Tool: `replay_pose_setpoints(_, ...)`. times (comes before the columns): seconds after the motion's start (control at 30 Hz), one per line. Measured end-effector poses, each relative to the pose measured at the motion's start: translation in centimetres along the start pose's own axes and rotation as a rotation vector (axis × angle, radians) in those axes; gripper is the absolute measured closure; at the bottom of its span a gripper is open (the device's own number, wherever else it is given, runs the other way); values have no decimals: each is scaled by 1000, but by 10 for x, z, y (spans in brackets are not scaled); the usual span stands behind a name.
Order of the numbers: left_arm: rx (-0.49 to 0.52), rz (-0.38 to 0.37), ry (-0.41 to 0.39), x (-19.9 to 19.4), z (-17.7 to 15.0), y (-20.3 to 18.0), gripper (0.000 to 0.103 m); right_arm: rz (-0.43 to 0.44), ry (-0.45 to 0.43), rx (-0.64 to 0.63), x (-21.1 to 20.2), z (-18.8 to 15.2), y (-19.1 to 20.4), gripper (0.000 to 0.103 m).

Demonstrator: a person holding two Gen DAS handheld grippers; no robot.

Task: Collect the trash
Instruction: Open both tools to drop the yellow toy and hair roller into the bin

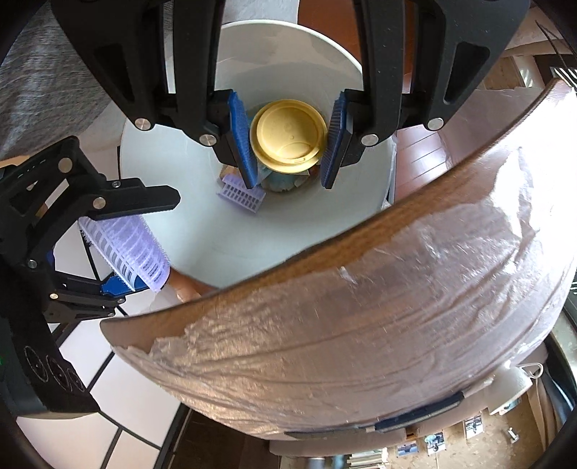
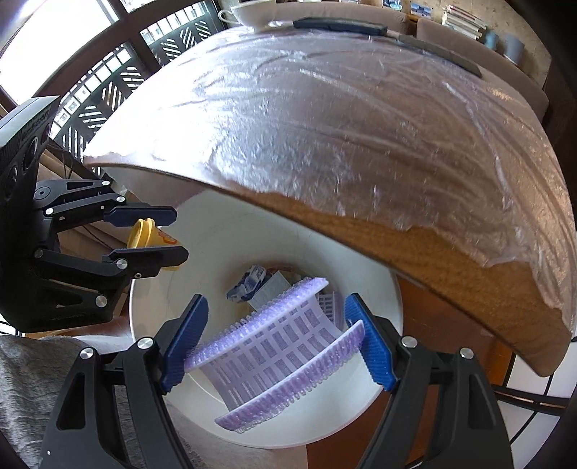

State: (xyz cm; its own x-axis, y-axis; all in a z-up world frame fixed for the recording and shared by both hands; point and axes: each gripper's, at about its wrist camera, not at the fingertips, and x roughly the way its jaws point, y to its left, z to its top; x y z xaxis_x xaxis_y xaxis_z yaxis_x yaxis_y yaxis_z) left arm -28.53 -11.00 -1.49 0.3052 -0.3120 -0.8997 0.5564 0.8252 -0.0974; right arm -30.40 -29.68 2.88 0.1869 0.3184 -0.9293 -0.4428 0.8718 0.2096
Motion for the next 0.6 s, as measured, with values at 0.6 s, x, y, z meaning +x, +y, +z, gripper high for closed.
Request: replay_pose_setpoints(0.6,10,21,75,41,-18,2,40,-6,66,-9,46,-11,-3,15)
